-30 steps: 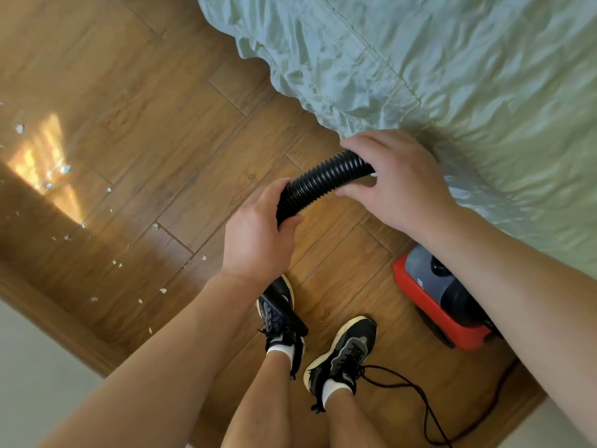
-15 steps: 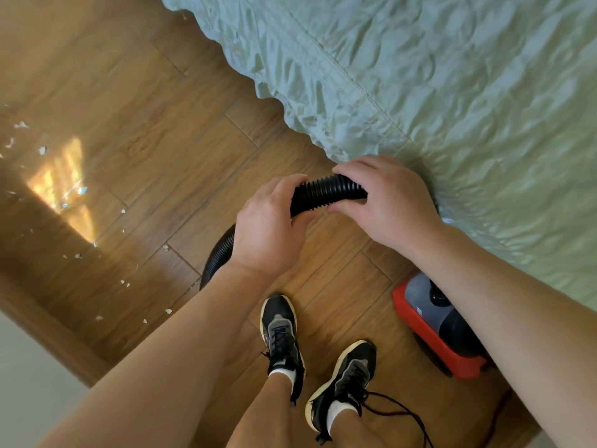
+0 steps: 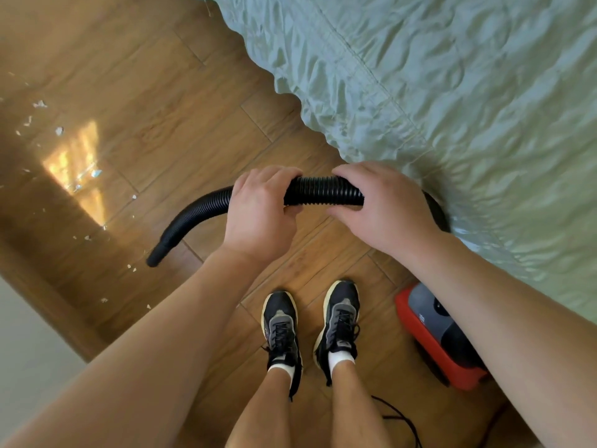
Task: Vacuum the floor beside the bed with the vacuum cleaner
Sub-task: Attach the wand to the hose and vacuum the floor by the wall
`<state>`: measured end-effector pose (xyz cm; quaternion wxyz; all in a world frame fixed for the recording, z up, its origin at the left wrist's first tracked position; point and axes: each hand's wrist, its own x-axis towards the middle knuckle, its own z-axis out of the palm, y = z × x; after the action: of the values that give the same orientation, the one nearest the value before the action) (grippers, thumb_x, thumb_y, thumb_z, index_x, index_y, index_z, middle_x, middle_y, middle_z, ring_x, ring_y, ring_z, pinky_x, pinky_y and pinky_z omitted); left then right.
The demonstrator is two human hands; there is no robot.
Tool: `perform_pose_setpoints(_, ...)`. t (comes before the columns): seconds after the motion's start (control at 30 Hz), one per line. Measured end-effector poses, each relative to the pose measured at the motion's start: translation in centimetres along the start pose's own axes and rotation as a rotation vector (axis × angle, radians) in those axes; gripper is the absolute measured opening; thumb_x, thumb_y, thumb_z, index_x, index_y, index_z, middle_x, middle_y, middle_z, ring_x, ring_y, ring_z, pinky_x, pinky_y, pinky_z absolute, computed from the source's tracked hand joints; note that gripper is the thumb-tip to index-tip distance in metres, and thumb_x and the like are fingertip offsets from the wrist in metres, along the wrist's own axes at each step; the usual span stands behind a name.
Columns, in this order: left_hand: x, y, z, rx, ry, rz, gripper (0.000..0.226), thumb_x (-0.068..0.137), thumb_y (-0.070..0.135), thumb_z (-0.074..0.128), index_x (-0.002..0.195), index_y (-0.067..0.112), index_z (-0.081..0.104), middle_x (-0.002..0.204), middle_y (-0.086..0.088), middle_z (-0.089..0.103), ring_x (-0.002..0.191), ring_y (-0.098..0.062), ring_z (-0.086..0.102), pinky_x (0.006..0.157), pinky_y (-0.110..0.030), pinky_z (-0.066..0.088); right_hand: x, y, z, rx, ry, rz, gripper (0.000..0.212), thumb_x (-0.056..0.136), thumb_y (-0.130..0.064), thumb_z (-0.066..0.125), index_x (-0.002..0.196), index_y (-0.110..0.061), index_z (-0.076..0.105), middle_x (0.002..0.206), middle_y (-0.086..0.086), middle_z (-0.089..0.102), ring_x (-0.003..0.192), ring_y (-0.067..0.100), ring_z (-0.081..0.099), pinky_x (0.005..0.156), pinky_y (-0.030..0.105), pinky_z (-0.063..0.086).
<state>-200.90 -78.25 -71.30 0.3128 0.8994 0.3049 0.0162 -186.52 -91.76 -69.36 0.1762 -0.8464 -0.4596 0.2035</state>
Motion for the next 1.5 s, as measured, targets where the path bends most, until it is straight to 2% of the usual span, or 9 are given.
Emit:
perform_pose_setpoints(0.13, -0.5, 0.1, 0.1, -0.012, 0.025, 0.001, 0.039, 0.080, 0.012, 0.080, 0.117, 0.014, 0.069, 0.109, -0.003, 0.071, 0.099, -0.030, 0.063, 0.098, -0.036, 0.037, 0.9, -1.0, 0.4, 0.002, -0.058, -0.063, 0.046, 0.082, -0.041, 0.079, 0.121, -0.021, 0.067, 0.101, -0.001, 0.067, 0.092, 0.022, 0.060, 0.079, 0.037, 0.048)
perform_pose_setpoints(0.33, -0.8, -0.6, -0.1, -0.099, 0.095, -0.167, 0.043, 0.078, 0.019, 0.083, 0.119, 0.015, 0.069, 0.114, -0.002, 0.070, 0.108, -0.030, 0.062, 0.102, -0.051, 0.045, 1.4, -1.2, 1.2, 0.037, -0.051, -0.050, 0.029, 0.085, -0.040, 0.076, 0.106, -0.022, 0.069, 0.085, -0.005, 0.060, 0.078, 0.020, 0.057, 0.069, 0.036, 0.047)
perform_pose_setpoints(0.53, -1.5, -1.3, -0.2, -0.037, 0.138, -0.386, 0.056, 0.082, 0.024, 0.079, 0.134, 0.014, 0.061, 0.143, -0.013, 0.053, 0.137, -0.036, 0.043, 0.117, -0.052, 0.031, 0.9, -1.9, 2.0, 0.044, -0.024, -0.047, 0.028, 0.084, -0.042, 0.076, 0.101, -0.021, 0.069, 0.080, -0.005, 0.059, 0.072, 0.019, 0.057, 0.065, 0.036, 0.048)
perform_pose_setpoints(0.7, -2.1, -1.4, -1.0, -0.104, 0.143, -0.580, 0.063, 0.092, 0.028, 0.068, 0.147, 0.015, 0.043, 0.158, -0.013, 0.033, 0.147, -0.033, 0.026, 0.121, -0.046, 0.026, 0.5, -2.1, 2.4, 0.072, 0.004, -0.030, 0.027, 0.084, -0.042, 0.077, 0.094, -0.019, 0.067, 0.077, -0.006, 0.057, 0.069, 0.017, 0.055, 0.060, 0.032, 0.045)
perform_pose_setpoints(0.93, -2.0, 0.1, -1.6, -0.440, 0.088, -0.834, 0.087, 0.098, 0.058, 0.051, 0.162, 0.015, 0.010, 0.154, -0.010, 0.044, 0.138, -0.025, 0.047, 0.109, -0.035, 0.039, 0.0, -2.6, 2.8, 0.120, 0.038, -0.016, 0.024, 0.083, -0.039, 0.078, 0.089, -0.019, 0.066, 0.075, -0.006, 0.057, 0.067, 0.017, 0.054, 0.060, 0.034, 0.046)
perform_pose_setpoints(1.07, -1.3, 0.7, -1.3, -0.577, 0.154, -0.883, 0.098, 0.097, 0.058, 0.055, 0.162, 0.009, 0.002, 0.128, 0.004, 0.053, 0.116, -0.011, 0.053, 0.089, -0.024, 0.036, -1.3, -3.0, 2.9, 0.139, 0.052, -0.027, 0.024, 0.082, -0.037, 0.079, 0.090, -0.017, 0.067, 0.075, -0.005, 0.058, 0.066, 0.017, 0.054, 0.059, 0.035, 0.047)
perform_pose_setpoints(1.2, -0.9, 0.3, -0.9, -0.686, 0.241, -0.964, 0.095, 0.093, 0.058, 0.061, 0.159, 0.006, 0.016, 0.126, 0.007, 0.055, 0.114, -0.012, 0.056, 0.089, -0.025, 0.040, -2.7, -3.6, 3.2, 0.187, 0.065, -0.017, 0.026, 0.080, -0.036, 0.081, 0.092, -0.016, 0.068, 0.078, -0.006, 0.060, 0.068, 0.016, 0.056, 0.060, 0.034, 0.047)
perform_pose_setpoints(1.33, -1.1, -0.1, -1.2, -0.720, 0.309, -0.983, 0.061, 0.088, 0.052, 0.072, 0.129, 0.014, 0.049, 0.104, 0.006, 0.065, 0.090, -0.006, 0.064, 0.073, -0.022, 0.046, -3.8, -4.1, 3.7, 0.233, 0.038, -0.001, 0.028, 0.078, -0.034, 0.083, 0.093, -0.017, 0.069, 0.079, -0.006, 0.063, 0.070, 0.016, 0.059, 0.062, 0.038, 0.052)
perform_pose_setpoints(1.5, -1.6, -0.6, -1.3, -0.701, 0.327, -0.918, 0.040, 0.086, 0.040, 0.077, 0.112, 0.019, 0.056, 0.097, 0.005, 0.067, 0.086, -0.008, 0.068, 0.081, -0.032, 0.059, -4.4, -4.6, 4.4, 0.252, -0.003, 0.052, 0.036, 0.075, -0.034, 0.086, 0.101, -0.017, 0.069, 0.086, -0.007, 0.067, 0.074, 0.017, 0.063, 0.066, 0.040, 0.054)
